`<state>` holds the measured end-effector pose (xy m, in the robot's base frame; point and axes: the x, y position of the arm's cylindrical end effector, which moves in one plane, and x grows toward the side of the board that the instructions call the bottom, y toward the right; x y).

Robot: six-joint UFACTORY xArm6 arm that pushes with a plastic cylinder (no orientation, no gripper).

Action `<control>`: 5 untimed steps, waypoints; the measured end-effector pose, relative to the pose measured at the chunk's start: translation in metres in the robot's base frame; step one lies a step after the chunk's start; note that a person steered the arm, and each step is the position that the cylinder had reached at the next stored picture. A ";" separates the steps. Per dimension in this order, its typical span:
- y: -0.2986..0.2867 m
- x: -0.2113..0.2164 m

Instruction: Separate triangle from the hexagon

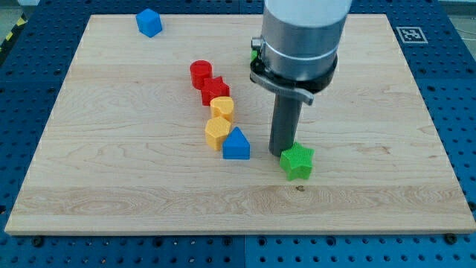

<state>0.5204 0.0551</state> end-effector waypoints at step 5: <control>-0.126 0.010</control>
<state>0.5306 -0.0710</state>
